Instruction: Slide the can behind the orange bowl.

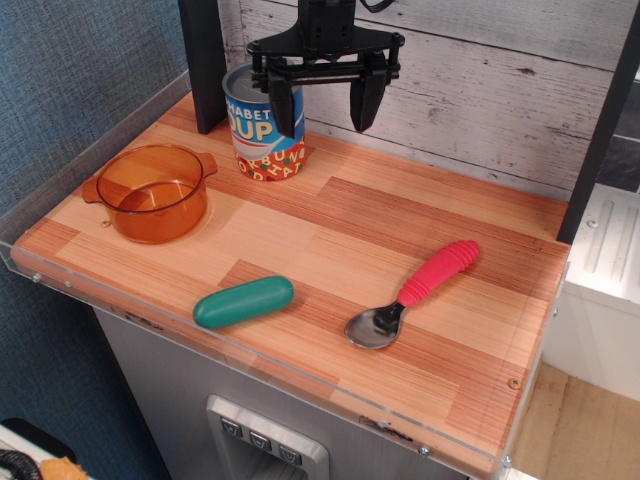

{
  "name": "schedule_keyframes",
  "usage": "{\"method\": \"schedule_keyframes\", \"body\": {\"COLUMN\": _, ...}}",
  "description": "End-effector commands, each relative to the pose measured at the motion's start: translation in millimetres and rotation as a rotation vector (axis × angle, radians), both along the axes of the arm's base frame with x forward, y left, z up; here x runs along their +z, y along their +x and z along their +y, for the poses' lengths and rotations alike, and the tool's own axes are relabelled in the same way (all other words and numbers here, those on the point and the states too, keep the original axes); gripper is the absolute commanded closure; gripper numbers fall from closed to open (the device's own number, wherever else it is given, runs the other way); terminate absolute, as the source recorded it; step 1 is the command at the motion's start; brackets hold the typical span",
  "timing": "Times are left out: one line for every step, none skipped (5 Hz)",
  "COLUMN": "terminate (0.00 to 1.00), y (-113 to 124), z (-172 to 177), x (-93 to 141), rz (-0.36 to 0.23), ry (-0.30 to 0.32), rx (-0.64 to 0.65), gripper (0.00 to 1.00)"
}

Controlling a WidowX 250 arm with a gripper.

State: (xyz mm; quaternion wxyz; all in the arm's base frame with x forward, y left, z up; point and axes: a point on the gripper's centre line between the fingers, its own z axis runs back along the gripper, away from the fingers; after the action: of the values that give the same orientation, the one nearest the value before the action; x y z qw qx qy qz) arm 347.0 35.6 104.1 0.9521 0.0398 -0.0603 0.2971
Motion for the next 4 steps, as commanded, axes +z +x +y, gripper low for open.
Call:
{"method": "schedule_keyframes", "body": {"terminate": 0.0, "y": -56.4, "z": 11.3, "x": 41.4, "rz": 0.073, "ry": -0.046, "rx": -0.388, "gripper": 0.0}}
{"method": "schedule_keyframes", "body": {"terminate": 0.0, "y": -80.8, "z": 30.3, "x": 47.8, "rz": -0.001, "ry": -0.024, "rx": -0.434, "gripper": 0.0}}
{"method": "schedule_keyframes", "body": {"terminate": 0.0, "y": -101.6, "z": 46.2, "x": 57.9, "rz": -0.027, "ry": 0.023, "rx": -0.489, "gripper": 0.0}}
{"method": "schedule_keyframes", "body": {"terminate": 0.0, "y": -101.6, "z": 46.2, "x": 57.9, "rz": -0.027, "ry": 0.023, "rx": -0.489, "gripper": 0.0}}
